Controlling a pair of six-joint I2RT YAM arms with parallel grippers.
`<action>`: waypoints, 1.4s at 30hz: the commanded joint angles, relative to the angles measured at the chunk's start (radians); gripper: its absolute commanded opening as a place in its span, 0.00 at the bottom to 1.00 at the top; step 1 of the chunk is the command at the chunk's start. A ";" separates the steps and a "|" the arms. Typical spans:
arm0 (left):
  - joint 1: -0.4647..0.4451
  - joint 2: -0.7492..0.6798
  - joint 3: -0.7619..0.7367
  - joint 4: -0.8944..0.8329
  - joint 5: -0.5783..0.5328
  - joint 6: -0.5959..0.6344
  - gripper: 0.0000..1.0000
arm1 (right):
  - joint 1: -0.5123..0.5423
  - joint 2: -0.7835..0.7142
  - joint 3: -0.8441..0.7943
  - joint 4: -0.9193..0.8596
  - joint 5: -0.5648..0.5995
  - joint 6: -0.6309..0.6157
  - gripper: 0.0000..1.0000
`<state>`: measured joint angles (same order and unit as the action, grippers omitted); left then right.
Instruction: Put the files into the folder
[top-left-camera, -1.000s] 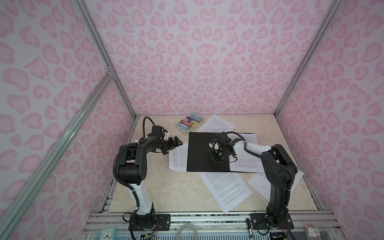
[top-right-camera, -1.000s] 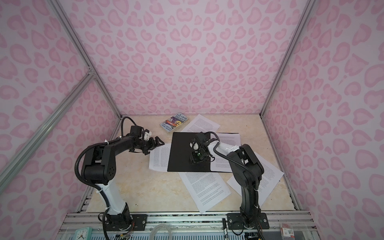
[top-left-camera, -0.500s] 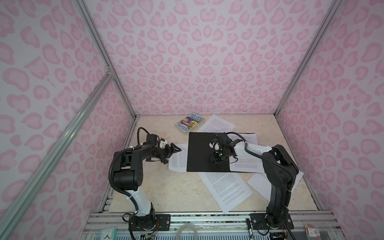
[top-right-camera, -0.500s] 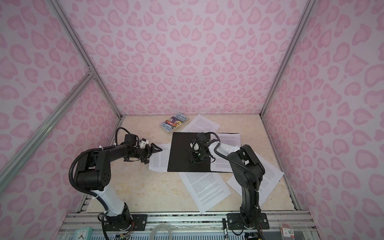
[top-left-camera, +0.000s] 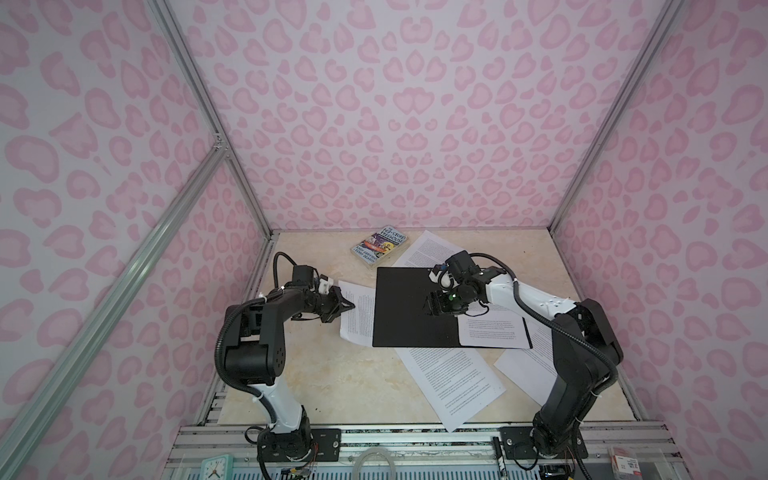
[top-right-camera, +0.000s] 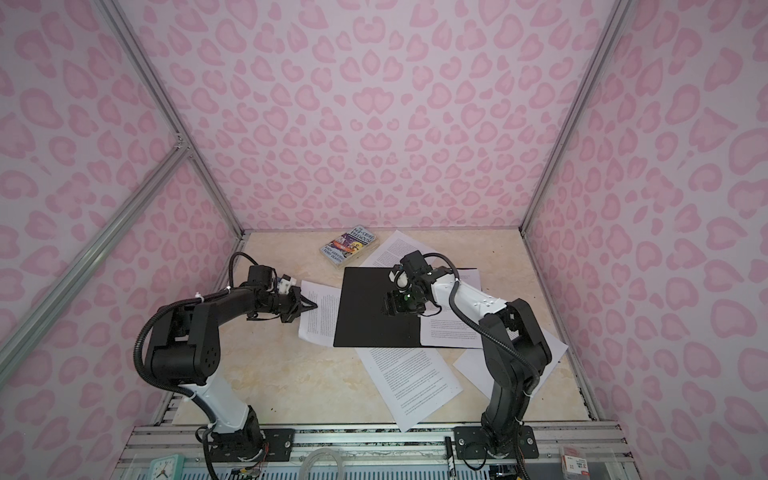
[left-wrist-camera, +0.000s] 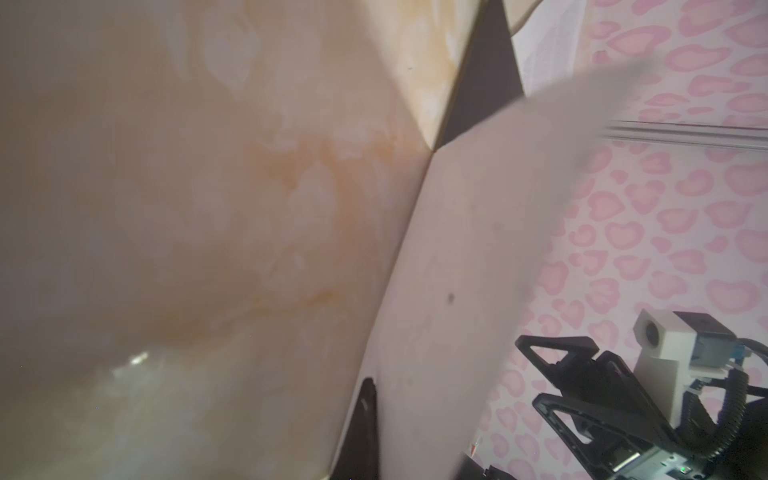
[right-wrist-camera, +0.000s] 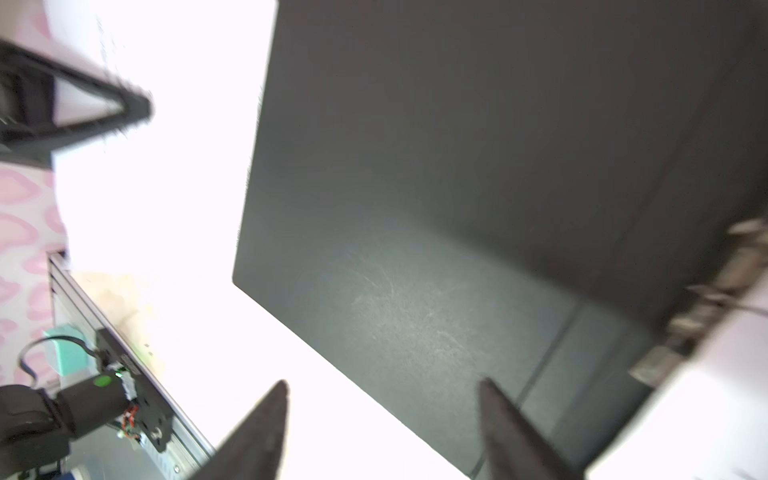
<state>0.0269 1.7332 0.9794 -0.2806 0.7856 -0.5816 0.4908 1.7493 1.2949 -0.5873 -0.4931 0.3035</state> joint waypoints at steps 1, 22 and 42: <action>0.010 -0.087 0.014 -0.068 -0.013 -0.020 0.04 | -0.020 -0.047 0.033 -0.032 0.024 0.034 0.98; -0.177 -0.393 0.411 -0.229 -0.238 -0.278 0.04 | -0.381 -0.236 0.013 -0.037 0.088 0.188 0.97; -0.498 0.023 0.358 0.461 -0.311 -0.782 0.03 | -0.518 -0.441 -0.234 0.021 0.043 0.391 0.98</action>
<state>-0.4652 1.7271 1.3666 0.0338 0.5083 -1.2770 -0.0284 1.3128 1.0885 -0.6109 -0.4038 0.6342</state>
